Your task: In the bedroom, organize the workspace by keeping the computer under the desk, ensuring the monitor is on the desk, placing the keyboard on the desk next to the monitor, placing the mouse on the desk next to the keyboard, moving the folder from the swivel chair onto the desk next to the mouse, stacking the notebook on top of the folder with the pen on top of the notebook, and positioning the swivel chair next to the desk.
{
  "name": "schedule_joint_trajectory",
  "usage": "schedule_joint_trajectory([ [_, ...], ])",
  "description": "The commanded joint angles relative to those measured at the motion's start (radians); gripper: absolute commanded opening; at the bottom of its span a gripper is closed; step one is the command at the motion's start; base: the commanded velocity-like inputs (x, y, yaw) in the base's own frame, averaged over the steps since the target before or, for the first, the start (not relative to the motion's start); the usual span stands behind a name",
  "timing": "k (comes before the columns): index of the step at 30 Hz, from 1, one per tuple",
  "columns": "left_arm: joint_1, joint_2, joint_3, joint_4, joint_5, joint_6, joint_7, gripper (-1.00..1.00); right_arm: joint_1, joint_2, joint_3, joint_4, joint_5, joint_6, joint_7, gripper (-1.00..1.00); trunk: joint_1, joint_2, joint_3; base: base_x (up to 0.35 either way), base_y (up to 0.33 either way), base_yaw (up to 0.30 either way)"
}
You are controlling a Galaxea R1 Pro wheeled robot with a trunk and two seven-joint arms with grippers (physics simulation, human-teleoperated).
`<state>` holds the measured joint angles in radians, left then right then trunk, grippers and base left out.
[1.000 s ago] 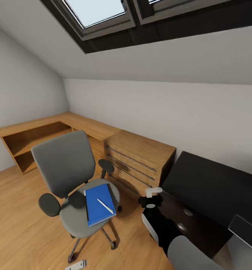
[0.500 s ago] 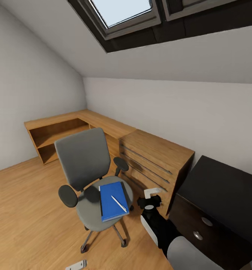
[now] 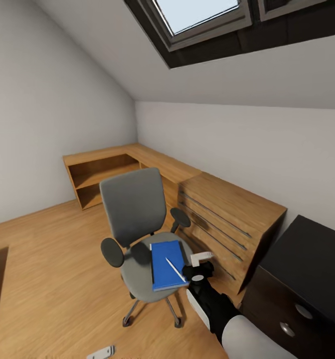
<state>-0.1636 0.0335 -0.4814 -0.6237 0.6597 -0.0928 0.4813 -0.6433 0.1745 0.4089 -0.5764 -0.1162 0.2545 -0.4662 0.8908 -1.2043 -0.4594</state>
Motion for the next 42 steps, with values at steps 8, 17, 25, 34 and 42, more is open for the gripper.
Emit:
schedule_joint_trajectory([
  [8,-0.001,0.013,-0.003,-0.001,0.012,-0.008,0.006,1.00,-0.001,0.000,0.014,0.000,-0.009,0.007,0.009,1.00,0.000,-0.001,-0.004,0.043,0.132,0.192],
  [17,-0.001,0.025,0.003,-0.002,0.012,-0.008,0.007,1.00,-0.001,0.000,0.030,0.001,-0.008,0.009,0.072,1.00,0.000,-0.001,-0.004,0.135,0.196,0.025],
  [25,-0.001,0.026,0.036,-0.003,0.011,-0.008,0.005,1.00,-0.001,0.000,0.029,0.002,-0.005,0.008,0.155,1.00,0.000,-0.001,-0.004,0.020,0.023,0.002],
  [34,-0.001,0.026,0.041,-0.004,0.010,-0.008,0.003,1.00,-0.001,-0.021,0.028,0.002,-0.001,0.009,0.214,1.00,0.000,-0.001,-0.004,0.205,0.002,0.000],
  [42,-0.001,0.026,0.050,-0.007,0.010,-0.008,0.005,1.00,-0.001,-0.043,0.025,0.001,-0.002,0.014,0.226,1.00,0.000,-0.001,-0.004,0.102,0.000,0.000],
])
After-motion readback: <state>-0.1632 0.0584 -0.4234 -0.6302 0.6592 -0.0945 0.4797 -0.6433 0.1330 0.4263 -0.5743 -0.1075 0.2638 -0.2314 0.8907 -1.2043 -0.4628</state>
